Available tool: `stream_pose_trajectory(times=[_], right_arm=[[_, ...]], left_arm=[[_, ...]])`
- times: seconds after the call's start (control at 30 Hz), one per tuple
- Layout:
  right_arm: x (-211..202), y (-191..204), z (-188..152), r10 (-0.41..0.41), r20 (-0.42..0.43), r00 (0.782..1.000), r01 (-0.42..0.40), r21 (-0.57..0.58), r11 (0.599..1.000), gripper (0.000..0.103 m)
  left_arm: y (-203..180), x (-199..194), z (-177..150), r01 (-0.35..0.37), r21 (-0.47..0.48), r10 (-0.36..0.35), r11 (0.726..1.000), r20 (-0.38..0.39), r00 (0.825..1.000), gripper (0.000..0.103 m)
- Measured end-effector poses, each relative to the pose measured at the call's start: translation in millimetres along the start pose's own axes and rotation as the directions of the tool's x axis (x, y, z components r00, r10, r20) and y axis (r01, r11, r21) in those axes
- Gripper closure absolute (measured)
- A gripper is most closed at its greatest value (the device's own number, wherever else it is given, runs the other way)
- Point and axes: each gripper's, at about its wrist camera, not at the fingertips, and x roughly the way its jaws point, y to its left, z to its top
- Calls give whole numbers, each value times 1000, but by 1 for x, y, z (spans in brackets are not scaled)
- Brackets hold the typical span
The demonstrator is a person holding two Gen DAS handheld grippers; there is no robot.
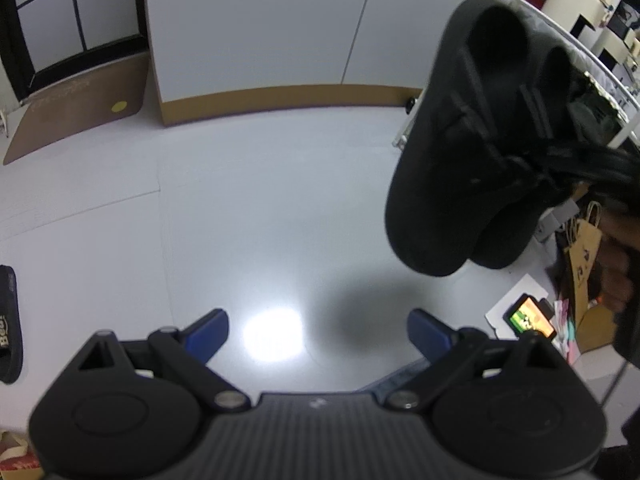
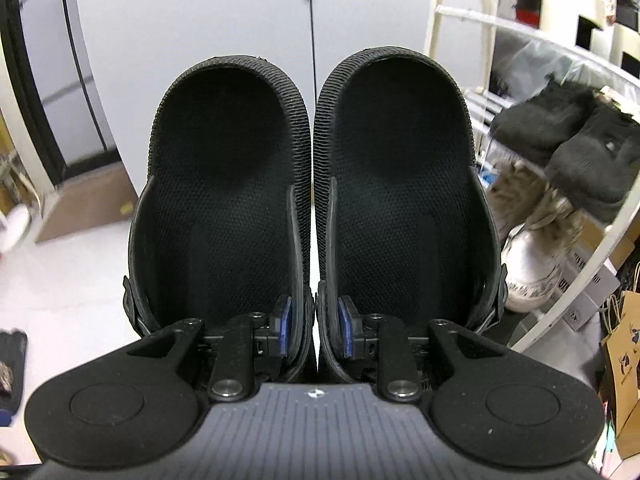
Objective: Organize scattered shoes
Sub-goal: 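Lift the black clogs off the floor with the right gripper, then carry the black clogs up to the rack's top shelf with the right gripper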
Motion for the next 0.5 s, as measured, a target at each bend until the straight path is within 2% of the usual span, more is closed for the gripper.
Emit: stream_pose_trajectory(times=[0.07,0.3,0.5], right_arm=[[-22,2,1,-2,49,999,2,10,1000,77],[-50,-7,8,-23,161,987,19,24,1000,77],[-72,-21,15,-38,267,963,23,59,998,77]], left_arm=[[-2,-4,0,10,-3,-10,1000,10,1000,6],[-12,-11,-4,30,26,-31,999,35,999,6],[-12,-17,-5,39,41,-41,998,59,997,6]])
